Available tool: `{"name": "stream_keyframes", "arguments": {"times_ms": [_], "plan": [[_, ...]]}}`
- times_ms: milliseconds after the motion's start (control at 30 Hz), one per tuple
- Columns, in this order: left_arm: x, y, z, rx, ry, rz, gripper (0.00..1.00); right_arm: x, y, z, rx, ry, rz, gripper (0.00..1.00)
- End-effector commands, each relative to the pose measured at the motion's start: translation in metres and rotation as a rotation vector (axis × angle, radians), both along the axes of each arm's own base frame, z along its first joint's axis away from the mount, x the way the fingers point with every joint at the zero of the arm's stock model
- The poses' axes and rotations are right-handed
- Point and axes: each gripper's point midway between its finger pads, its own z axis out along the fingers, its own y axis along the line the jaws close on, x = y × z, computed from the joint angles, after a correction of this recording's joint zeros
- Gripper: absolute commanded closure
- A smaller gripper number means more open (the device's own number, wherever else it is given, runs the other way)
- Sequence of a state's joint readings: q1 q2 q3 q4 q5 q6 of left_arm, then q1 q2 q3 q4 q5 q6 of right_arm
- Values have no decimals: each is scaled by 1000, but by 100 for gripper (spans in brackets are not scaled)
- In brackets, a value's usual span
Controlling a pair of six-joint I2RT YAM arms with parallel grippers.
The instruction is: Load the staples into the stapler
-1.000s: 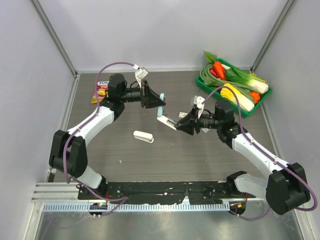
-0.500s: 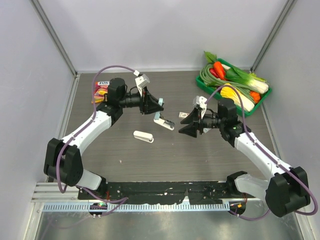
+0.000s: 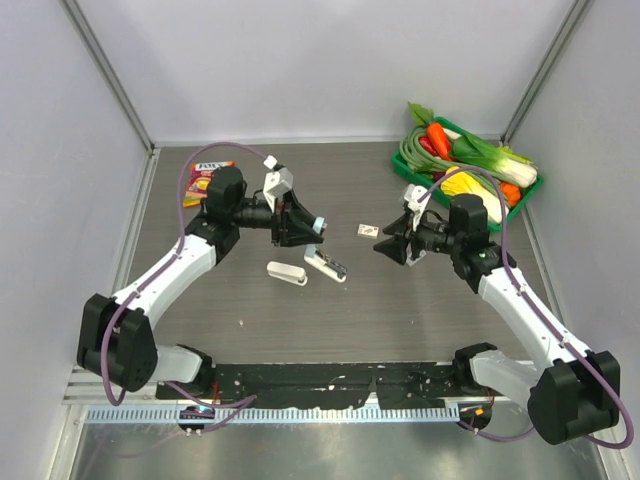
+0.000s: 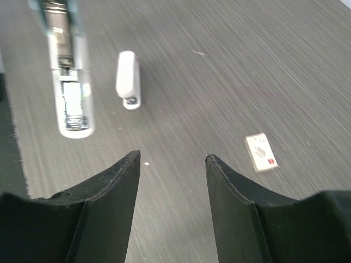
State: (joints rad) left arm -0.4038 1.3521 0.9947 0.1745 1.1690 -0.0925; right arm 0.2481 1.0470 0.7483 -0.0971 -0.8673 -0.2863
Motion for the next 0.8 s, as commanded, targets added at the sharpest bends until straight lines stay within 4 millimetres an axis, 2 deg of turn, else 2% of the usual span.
{"name": "stream_keyframes", "arguments": {"times_ms": [0,233,267,300,400,633,767], "plan": [[-30,4,18,-64,-77,-149,100,26,-27,3,-126,-89,-165,44],[-50,9,29,-112,-111,-253,100,52,-61,-27,-264,-57,-370,44],[-52,9,28,-116,-121,-259,100,58,-67,-37,-296,-25,-410,44],[-55,10,25,-116,-114,-262,100,63,-69,-35,-307,-22,-426,45],[-62,12,25,-132,-153,-277,100,73,-80,-51,-383,44,-473,47],[-74,17,22,-125,-149,-313,100,78,-107,-80,-550,113,-551,52],[-74,17,19,-125,-147,-310,100,78,-118,-99,-619,153,-576,57]]}}
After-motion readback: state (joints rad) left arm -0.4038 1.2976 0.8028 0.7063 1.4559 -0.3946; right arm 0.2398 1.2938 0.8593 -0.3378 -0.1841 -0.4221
